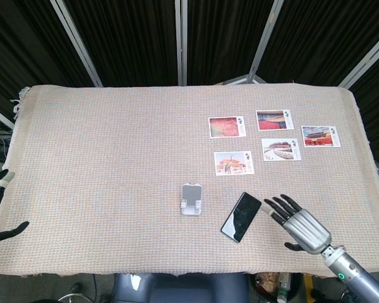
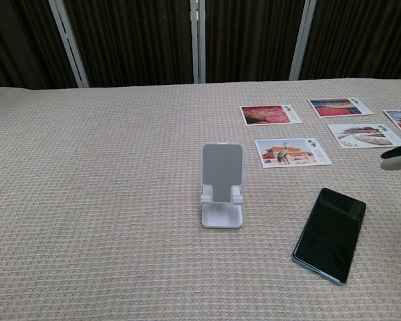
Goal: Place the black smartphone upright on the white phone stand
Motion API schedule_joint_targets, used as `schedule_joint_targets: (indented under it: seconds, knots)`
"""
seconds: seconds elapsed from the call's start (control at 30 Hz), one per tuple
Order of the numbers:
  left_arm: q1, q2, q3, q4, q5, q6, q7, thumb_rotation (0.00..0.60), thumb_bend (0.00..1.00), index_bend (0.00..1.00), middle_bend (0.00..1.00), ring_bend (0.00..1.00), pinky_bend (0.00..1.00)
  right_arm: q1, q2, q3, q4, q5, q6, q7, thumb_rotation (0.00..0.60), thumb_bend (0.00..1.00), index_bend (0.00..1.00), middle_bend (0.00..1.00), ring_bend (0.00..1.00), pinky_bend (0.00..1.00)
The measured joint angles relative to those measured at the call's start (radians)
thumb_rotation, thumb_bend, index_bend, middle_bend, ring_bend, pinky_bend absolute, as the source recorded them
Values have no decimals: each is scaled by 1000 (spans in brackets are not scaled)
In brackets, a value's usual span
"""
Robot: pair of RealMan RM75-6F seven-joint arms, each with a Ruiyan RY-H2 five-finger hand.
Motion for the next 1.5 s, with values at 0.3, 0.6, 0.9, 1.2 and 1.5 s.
schedule_joint_targets:
  seconds: [0.3, 0.6, 0.9, 1.2, 1.5]
  knots:
    - [-5, -15, -9, 0, -61, -17, 49, 600, 0, 0, 0, 0, 0, 186, -174, -49, 224, -148, -74, 39, 600, 0, 0, 70, 0, 48]
    - [3, -12, -12, 19, -90, -15, 38, 600, 0, 0, 0, 0, 0, 287, -208, -47, 194, -128, -208, -66, 600, 0, 0, 67, 0, 36]
    - [8, -6, -10, 29, -89, -12, 16, 600, 0, 0, 0, 0, 0, 337, -204, -38, 93, -55, -313, -192, 600, 0, 0, 70, 0, 43]
    - [1, -10, -10, 26, -87, -18, 26, 600, 0, 0, 0, 0, 0, 355, -224, -37, 80, -11, -349, -265, 600, 0, 5, 71, 1, 61]
    - [-6, -10, -12, 22, -90, -28, 28, 600, 0, 0, 0, 0, 0, 363, -247, -77, 135, -4, -328, -238, 600, 184, 308, 320, 218, 306]
